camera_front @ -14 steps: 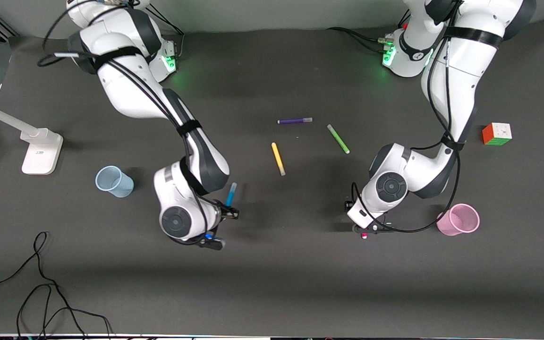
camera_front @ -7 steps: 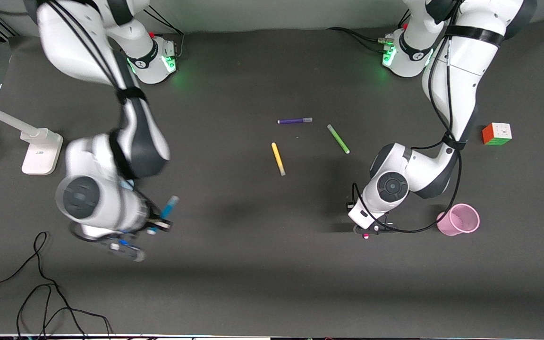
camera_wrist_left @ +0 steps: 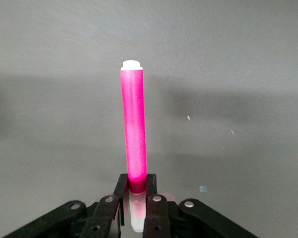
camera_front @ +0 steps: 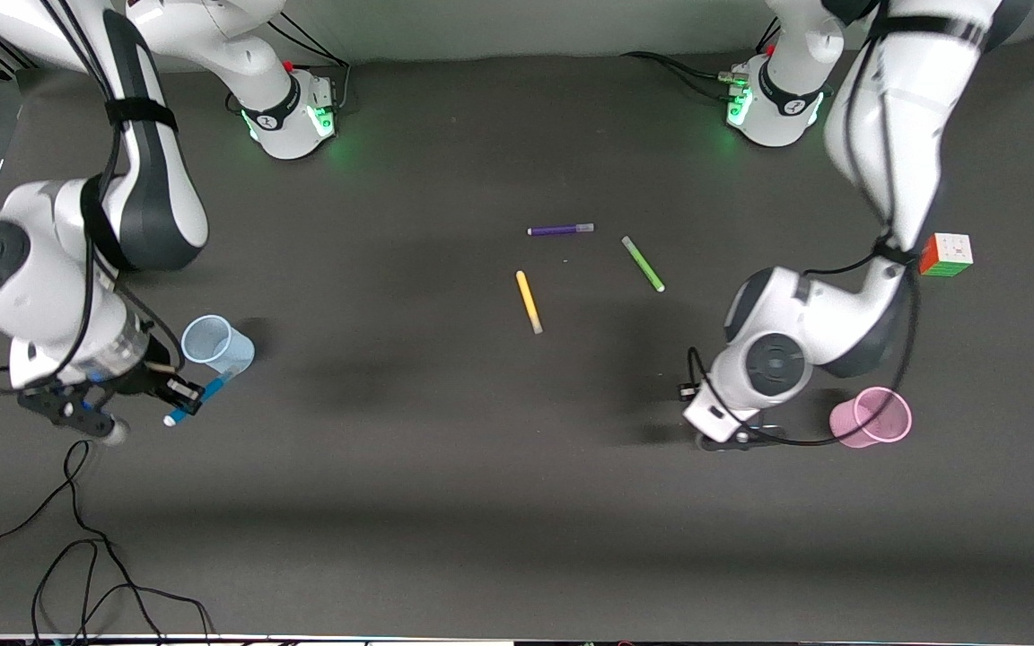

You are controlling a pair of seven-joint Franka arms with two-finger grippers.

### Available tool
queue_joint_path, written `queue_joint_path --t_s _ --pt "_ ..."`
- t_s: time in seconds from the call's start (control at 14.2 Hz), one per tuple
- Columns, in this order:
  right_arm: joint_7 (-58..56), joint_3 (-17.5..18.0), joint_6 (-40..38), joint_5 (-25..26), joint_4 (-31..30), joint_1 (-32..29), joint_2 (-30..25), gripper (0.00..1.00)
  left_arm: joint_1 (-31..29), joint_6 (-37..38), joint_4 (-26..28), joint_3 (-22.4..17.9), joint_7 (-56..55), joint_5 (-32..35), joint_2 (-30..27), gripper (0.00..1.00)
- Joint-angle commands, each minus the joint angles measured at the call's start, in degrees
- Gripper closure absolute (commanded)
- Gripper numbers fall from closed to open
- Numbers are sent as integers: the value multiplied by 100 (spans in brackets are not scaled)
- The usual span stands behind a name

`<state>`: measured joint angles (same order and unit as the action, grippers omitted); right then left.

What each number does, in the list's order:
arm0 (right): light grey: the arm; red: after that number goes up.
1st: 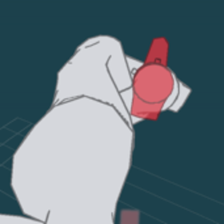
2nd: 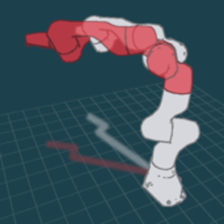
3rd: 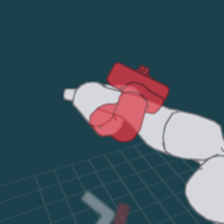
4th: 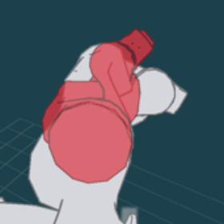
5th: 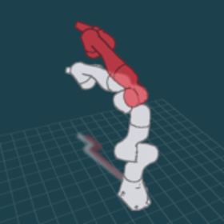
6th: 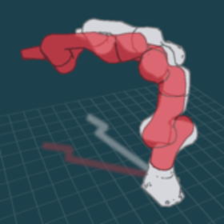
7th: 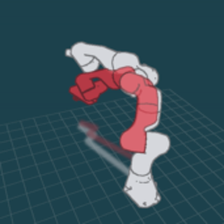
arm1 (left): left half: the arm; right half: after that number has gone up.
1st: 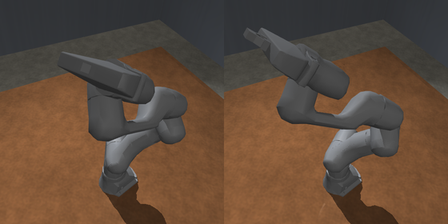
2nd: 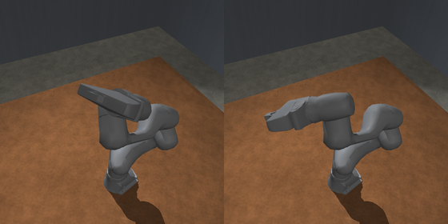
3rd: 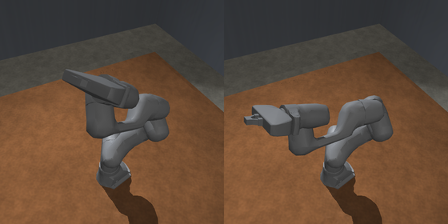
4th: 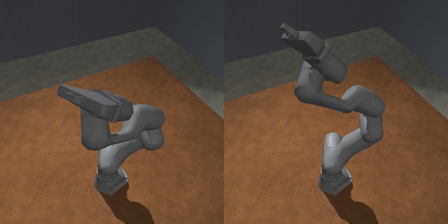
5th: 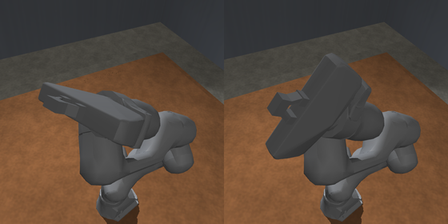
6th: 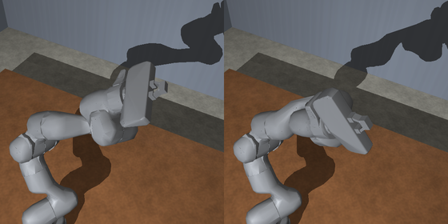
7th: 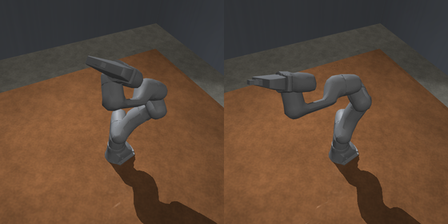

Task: Place pink and blue markers in matching cups
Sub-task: 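Carry the blue marker into the blue cup while the left gripper carries pink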

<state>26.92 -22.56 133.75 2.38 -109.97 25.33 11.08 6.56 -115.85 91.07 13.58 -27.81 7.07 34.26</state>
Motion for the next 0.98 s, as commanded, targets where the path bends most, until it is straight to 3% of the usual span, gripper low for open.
queue_joint_path --t_s 0.0,0.21,0.42,0.63,0.91 --pt "-143 -345 1431 420 -1743 112 -931 100 -574 1016 87 30 888 -452 -919 100" --pt "-468 -591 2119 535 -2396 113 -994 100 -1241 1800 69 13 1934 -453 -1395 100" --pt "-732 -768 2085 834 -2660 121 -967 100 -1692 2599 -377 -13 2683 -339 -1291 100" --pt "-776 -794 1997 878 -2687 113 -968 100 -1798 3171 -1132 -14 2861 -127 -713 100" --pt "-777 -988 2085 1239 -2696 112 -889 100 -1789 3972 -2556 -40 2843 214 491 100"
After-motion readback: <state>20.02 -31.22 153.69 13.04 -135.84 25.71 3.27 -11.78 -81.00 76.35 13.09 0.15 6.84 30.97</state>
